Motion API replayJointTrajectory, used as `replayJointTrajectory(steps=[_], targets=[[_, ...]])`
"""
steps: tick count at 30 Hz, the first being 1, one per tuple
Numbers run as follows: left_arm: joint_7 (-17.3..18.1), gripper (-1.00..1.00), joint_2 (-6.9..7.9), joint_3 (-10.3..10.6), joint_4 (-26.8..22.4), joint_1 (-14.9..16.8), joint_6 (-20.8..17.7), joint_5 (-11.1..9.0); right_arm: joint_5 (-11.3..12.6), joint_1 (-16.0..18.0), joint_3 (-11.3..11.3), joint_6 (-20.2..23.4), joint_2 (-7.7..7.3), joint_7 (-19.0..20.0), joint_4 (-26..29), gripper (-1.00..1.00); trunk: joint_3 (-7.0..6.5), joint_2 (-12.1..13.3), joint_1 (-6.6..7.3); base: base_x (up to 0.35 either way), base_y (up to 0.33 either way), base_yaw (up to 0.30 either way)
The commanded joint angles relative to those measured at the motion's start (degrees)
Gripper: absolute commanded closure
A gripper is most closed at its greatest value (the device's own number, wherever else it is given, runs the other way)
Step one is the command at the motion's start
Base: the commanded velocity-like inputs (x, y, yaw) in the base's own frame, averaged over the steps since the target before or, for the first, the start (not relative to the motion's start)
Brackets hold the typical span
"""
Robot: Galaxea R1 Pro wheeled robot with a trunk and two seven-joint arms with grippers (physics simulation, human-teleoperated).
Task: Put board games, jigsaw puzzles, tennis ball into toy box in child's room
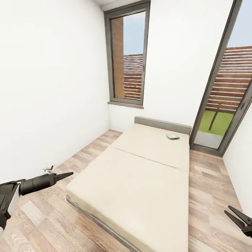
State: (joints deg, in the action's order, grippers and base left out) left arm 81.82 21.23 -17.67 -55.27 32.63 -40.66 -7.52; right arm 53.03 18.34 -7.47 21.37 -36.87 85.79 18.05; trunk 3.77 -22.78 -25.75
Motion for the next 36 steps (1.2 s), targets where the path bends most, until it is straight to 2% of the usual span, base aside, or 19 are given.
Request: replayJointTrajectory(steps=[1,13,17,21,26,30,36], targets=[[0.2,-1.0,0.0,0.0,0.0,0.1,-0.6,0.0,0.2,0.0,0.1,0.6,0.01,0.1,0.0,-1.0,0.18,-0.1,-0.04,0.0,-0.125,0.243],[0.2,-1.0,-0.49,0.0,0.0,0.1,-0.6,-0.1,0.0,0.4,0.3,0.6,2.68,-3.0,1.1,-1.0,0.77,-0.1,-0.04,0.0,-0.22,0.243],[0.2,-1.0,-0.84,0.0,0.0,0.1,-0.6,-0.1,-0.1,0.7,1.1,0.7,3.9,-6.3,2.5,-1.0,0.96,-0.1,-0.04,0.0,-0.083,0.244],[0.5,-1.0,-0.97,0.0,-0.2,0.1,-0.6,-0.3,-0.1,0.7,2.2,1.0,4.68,-10.2,7.4,-1.0,1.16,-0.1,-0.04,0.0,-0.026,0.244],[0.8,-1.0,-1.51,0.0,-0.4,0.1,-0.8,-0.4,0.0,0.5,3.1,1.3,4.81,-12.0,10.6,-1.0,1.4,-0.1,-0.04,0.0,-0.008,0.244],[1.1,-1.0,-2.42,0.0,-1.2,0.1,-1.3,-0.4,0.0,0.4,3.2,1.7,4.56,-12.5,11.5,-1.0,1.6,-0.1,-0.04,-0.004,-0.053,0.244],[1.1,-1.0,-2.74,0.1,-1.1,-0.3,-1.1,-0.4,0.0,0.2,3.4,2.0,4.43,-12.7,11.8,-1.0,1.89,-0.1,-0.04,-0.063,-0.216,0.244]])
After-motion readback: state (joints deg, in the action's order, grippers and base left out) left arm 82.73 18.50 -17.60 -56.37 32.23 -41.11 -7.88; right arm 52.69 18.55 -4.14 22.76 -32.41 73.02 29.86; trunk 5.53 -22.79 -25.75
